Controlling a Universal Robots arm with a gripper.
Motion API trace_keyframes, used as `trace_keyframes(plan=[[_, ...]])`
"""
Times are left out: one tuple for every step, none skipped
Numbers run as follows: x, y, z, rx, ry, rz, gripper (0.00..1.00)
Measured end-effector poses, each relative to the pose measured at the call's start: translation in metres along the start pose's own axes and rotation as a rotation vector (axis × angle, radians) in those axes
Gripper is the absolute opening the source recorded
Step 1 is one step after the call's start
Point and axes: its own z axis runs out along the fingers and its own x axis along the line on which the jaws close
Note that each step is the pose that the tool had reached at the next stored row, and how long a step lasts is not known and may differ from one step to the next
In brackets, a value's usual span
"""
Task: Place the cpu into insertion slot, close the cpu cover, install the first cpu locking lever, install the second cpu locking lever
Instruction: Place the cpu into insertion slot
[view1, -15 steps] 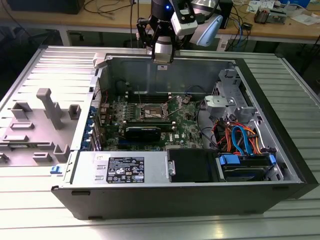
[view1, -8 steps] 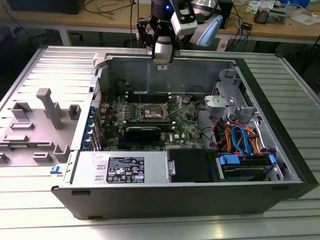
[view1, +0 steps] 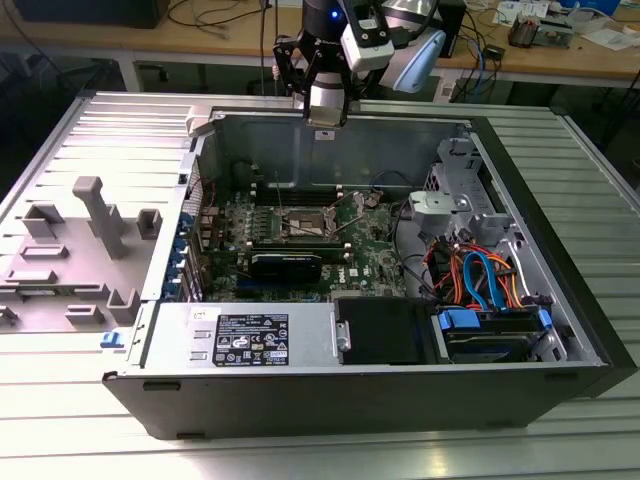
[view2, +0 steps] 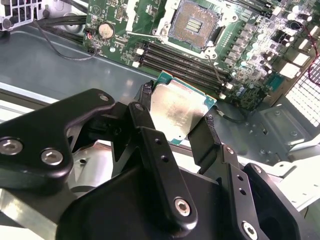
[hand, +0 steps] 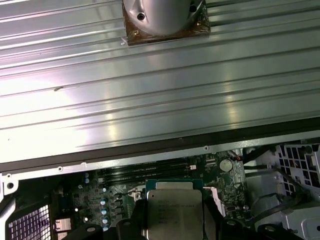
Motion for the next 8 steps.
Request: trace_keyframes(plan=[[0.0000,0.0000,0.0000,0.0000,-0.0002,0.003,0.55],[0.0000,0.0000,0.0000,0.0000,-0.0004,0.005,0.55],[0.0000,0.0000,0.0000,-0.0001,-0.0005,0.006,0.55],[0.0000,0.0000,0.0000,-0.0001,-0.0006,0.007,0.55],[0.0000,0.0000,0.0000,-0.0002,-0.0008,0.008,0.55],[0.0000,0.0000,0.0000,-0.0002,-0.0009,0.010,0.55],[0.0000,0.0000,0.0000,-0.0002,-0.0010,0.011,0.55],[0.0000,0.0000,0.0000,-0.0002,-0.0012,0.013,0.55]])
